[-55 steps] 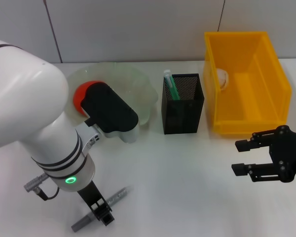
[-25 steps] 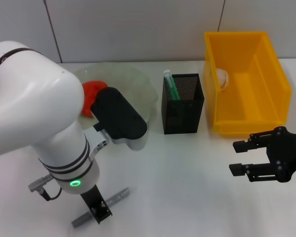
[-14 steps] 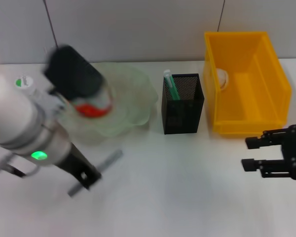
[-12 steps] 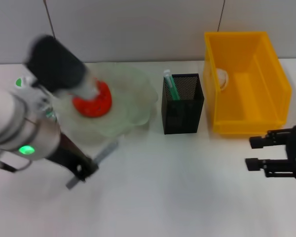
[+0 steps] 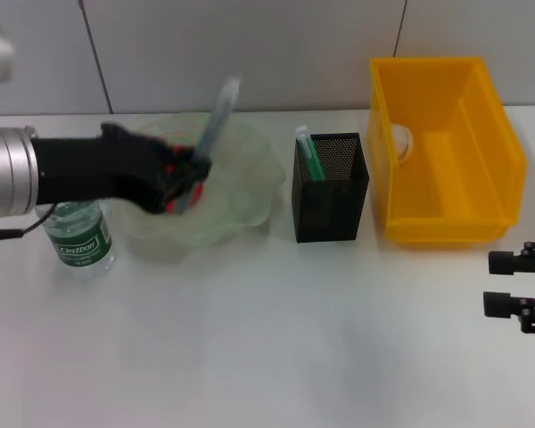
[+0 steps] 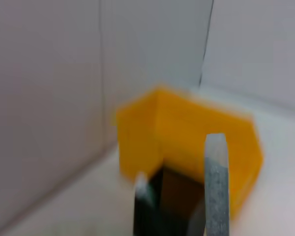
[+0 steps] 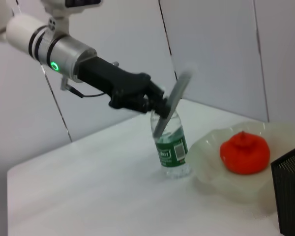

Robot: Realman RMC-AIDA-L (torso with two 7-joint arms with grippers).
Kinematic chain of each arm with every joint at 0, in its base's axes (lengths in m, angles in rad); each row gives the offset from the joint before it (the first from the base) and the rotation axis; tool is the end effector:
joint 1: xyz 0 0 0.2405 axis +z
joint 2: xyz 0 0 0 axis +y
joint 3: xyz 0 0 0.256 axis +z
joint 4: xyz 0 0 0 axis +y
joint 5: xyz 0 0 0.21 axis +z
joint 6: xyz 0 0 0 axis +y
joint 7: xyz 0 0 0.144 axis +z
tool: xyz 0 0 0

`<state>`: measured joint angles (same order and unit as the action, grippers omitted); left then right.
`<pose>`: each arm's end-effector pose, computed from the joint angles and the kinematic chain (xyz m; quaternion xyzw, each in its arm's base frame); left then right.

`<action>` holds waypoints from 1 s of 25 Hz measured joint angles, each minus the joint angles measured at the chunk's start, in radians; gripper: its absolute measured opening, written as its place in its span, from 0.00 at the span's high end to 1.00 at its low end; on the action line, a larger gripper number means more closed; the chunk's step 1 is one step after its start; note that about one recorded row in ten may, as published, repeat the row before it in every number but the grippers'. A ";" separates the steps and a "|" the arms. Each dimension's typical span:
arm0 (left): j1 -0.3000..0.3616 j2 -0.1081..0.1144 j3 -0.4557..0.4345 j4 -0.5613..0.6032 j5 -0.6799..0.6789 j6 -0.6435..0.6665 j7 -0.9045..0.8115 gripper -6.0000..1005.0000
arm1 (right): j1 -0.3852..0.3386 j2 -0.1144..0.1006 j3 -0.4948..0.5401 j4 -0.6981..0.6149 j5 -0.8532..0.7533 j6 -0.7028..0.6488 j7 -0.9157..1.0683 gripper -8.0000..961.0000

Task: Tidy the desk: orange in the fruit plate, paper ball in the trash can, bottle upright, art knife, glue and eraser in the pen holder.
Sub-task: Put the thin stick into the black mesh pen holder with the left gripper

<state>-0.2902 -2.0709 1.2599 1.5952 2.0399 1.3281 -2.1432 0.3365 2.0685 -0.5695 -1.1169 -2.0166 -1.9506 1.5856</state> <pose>-0.1655 0.3337 0.0522 -0.9449 -0.1975 -0.1145 0.2348 0.2727 0.2690 0.0890 -0.9436 0.2084 0.2260 0.1226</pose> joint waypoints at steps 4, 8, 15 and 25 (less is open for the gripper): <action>0.015 0.000 -0.008 -0.175 -0.314 -0.090 0.289 0.85 | -0.002 0.003 0.003 0.007 0.000 -0.007 0.001 0.38; -0.082 0.000 -0.004 -0.494 -0.569 -0.132 0.576 0.85 | 0.013 0.004 -0.005 0.042 -0.003 0.001 0.001 0.38; -0.302 -0.005 -0.007 -0.988 -0.861 -0.185 0.974 0.85 | 0.024 -0.001 -0.016 0.066 -0.021 -0.002 -0.012 0.38; -0.450 -0.009 0.174 -1.235 -1.210 -0.248 1.231 0.85 | 0.031 0.002 -0.049 0.093 -0.114 0.012 -0.044 0.38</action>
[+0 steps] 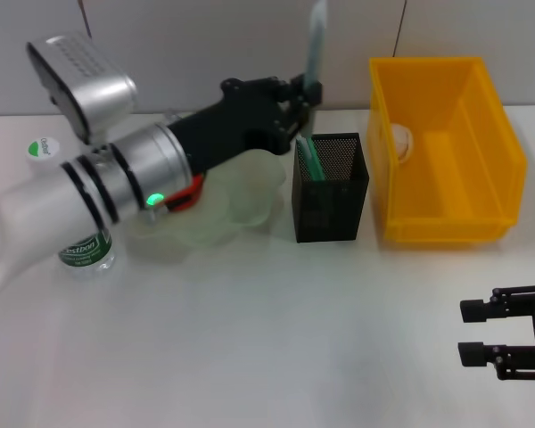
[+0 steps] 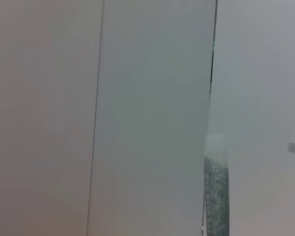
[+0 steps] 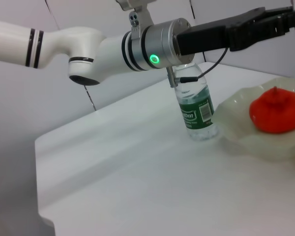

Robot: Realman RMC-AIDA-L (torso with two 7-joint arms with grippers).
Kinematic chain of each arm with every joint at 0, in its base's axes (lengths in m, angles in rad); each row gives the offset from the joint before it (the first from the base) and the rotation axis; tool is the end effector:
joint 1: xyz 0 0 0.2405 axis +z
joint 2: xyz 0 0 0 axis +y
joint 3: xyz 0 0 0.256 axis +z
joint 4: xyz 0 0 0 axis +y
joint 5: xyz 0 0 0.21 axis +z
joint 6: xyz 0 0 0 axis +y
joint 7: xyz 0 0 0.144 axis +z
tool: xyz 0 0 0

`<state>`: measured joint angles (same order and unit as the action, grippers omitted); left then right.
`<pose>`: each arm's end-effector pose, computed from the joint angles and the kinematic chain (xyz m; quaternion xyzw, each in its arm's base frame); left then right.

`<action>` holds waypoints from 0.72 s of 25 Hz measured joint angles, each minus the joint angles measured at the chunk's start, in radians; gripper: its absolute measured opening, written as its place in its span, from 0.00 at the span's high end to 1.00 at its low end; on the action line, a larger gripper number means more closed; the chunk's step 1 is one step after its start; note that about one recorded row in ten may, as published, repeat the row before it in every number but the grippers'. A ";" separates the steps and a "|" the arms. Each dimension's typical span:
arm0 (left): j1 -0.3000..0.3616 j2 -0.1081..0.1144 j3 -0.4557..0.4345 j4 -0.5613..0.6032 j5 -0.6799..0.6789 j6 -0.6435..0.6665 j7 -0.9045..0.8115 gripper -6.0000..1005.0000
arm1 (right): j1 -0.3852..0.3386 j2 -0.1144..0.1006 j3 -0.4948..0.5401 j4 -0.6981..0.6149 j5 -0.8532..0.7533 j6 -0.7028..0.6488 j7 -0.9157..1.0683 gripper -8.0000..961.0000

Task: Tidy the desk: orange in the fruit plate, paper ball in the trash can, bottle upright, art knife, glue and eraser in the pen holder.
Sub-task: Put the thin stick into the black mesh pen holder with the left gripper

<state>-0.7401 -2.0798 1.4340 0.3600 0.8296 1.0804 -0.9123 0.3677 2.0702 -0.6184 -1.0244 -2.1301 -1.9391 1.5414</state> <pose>-0.1610 0.4033 -0.0561 -0.8824 -0.1267 -0.3718 0.2590 0.2793 0.2680 0.0616 -0.9545 0.2207 0.1891 0.0673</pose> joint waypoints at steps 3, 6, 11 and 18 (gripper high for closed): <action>0.002 0.000 0.158 0.007 -0.154 -0.046 0.062 0.85 | 0.001 -0.001 -0.002 0.001 -0.013 0.004 -0.006 0.38; 0.002 0.000 0.312 0.025 -0.301 -0.110 0.098 0.85 | 0.009 0.001 -0.005 0.002 -0.035 0.012 -0.007 0.38; 0.002 0.000 0.475 0.088 -0.438 -0.237 0.143 0.85 | 0.029 0.004 -0.009 0.008 -0.050 0.024 -0.007 0.38; 0.000 0.000 0.531 0.110 -0.536 -0.336 0.148 0.85 | 0.055 0.005 -0.023 0.027 -0.051 0.029 -0.007 0.38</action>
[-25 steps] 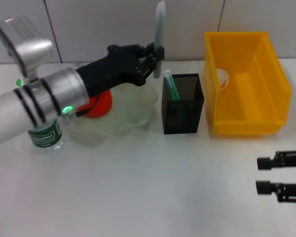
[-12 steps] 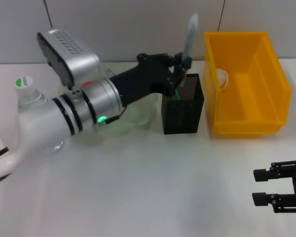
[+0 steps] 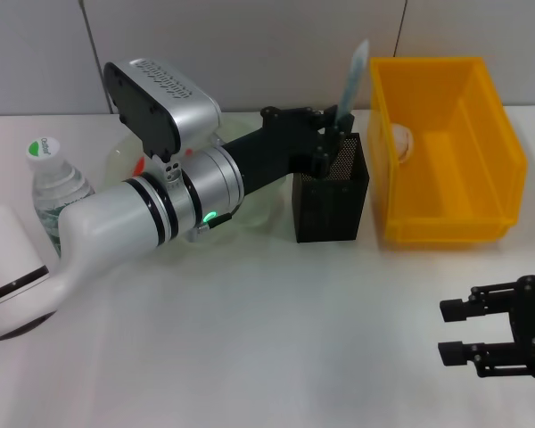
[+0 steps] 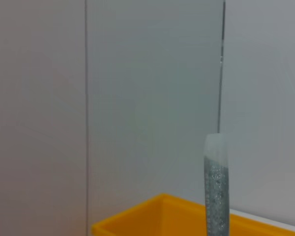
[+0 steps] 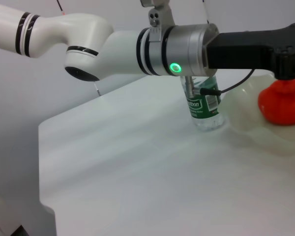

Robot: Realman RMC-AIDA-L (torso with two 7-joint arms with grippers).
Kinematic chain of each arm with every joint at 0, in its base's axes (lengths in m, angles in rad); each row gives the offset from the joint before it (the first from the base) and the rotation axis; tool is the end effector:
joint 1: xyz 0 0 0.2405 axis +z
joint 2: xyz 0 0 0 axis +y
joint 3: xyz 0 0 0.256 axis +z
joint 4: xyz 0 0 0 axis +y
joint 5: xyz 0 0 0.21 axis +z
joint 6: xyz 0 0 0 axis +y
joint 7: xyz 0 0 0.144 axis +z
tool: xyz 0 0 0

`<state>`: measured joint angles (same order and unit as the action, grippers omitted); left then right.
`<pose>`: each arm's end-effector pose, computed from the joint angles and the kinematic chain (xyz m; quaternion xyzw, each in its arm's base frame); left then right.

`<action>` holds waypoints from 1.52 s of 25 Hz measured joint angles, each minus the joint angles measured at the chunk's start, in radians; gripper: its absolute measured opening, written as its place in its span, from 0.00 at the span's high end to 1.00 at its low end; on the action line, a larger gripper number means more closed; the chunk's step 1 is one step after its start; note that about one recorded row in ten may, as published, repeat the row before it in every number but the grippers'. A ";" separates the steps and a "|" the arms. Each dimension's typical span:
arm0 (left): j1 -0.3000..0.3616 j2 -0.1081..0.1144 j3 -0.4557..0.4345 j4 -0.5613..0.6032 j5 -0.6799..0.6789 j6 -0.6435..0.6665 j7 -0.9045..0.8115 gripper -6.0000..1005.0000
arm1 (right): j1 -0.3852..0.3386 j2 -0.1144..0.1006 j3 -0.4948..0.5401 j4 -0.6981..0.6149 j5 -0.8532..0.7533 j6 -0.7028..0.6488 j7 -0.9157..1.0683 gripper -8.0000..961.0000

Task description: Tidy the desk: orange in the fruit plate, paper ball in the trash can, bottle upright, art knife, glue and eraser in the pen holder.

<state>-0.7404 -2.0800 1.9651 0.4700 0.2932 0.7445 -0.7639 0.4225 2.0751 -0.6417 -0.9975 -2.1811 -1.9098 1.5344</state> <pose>-0.1449 0.4009 -0.0996 -0.8938 -0.1453 -0.3122 0.2872 0.2711 0.2813 0.0503 -0.9623 0.2084 0.1673 0.0510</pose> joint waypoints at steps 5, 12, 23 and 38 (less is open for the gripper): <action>0.002 0.000 0.003 -0.005 -0.037 -0.014 0.027 0.86 | 0.020 0.000 0.000 0.010 -0.003 0.003 -0.001 0.38; 0.003 0.000 0.008 -0.005 -0.041 -0.045 0.027 0.85 | 0.027 0.000 0.001 0.011 -0.006 0.014 -0.001 0.38; 0.008 0.000 0.007 -0.008 -0.045 -0.051 0.027 0.68 | 0.055 -0.001 -0.002 0.039 -0.012 0.042 -0.001 0.38; 0.256 0.110 -0.131 0.010 0.189 0.471 -0.196 0.19 | 0.071 0.000 -0.004 0.027 0.040 0.013 0.001 0.38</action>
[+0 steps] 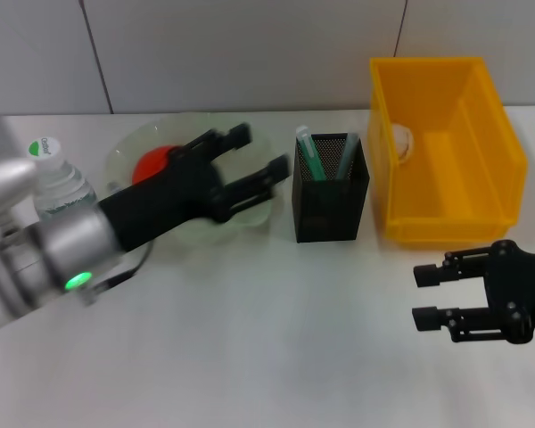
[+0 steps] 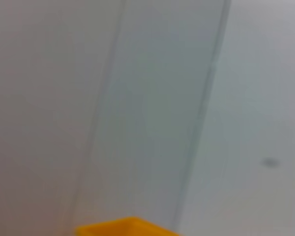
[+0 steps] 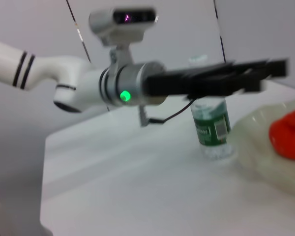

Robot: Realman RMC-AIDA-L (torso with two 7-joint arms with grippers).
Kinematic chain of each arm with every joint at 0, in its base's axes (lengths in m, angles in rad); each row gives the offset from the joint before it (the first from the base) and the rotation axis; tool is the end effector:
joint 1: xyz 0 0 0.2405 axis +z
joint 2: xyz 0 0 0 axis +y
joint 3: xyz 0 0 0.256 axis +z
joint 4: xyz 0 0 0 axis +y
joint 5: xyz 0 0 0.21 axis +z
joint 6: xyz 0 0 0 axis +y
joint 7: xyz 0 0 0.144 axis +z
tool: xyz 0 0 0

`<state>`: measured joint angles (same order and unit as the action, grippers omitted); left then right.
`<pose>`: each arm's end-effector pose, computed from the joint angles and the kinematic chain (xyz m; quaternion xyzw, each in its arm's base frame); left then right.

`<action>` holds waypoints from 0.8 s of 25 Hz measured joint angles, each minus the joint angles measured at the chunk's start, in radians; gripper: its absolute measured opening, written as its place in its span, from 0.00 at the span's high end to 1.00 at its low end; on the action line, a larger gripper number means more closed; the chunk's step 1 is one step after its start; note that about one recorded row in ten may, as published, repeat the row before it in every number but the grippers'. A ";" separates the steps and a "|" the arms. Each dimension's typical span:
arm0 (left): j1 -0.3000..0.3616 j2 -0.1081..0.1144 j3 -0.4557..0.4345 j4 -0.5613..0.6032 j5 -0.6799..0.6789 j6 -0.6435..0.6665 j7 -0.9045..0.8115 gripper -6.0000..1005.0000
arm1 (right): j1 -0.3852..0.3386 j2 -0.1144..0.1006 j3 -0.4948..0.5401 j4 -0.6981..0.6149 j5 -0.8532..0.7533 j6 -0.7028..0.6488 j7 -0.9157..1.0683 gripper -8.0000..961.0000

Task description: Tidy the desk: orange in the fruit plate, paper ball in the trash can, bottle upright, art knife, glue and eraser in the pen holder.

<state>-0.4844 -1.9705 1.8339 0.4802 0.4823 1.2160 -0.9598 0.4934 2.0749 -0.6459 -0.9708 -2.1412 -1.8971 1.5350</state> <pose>-0.2164 0.3423 -0.0373 -0.8681 -0.1805 -0.4111 0.2116 0.2479 0.3014 0.0478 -0.9647 0.1765 0.1899 0.0464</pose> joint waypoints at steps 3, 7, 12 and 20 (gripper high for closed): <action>0.062 0.022 -0.090 0.004 0.145 0.144 -0.031 0.19 | -0.002 0.001 -0.006 0.000 0.040 -0.017 -0.003 0.38; 0.129 0.055 -0.203 0.012 0.346 0.320 -0.063 0.19 | 0.000 0.004 -0.014 0.000 0.053 -0.040 -0.018 0.38; 0.186 0.092 -0.342 0.002 0.567 0.521 -0.111 0.19 | -0.016 0.009 -0.066 0.008 0.100 -0.055 -0.061 0.38; 0.225 0.114 -0.507 0.002 0.818 0.678 -0.184 0.19 | -0.025 0.008 -0.143 0.047 0.104 -0.063 -0.088 0.38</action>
<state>-0.2594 -1.8562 1.3270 0.4821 1.3007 1.8941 -1.1433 0.4686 2.0827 -0.7889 -0.9238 -2.0374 -1.9599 1.4473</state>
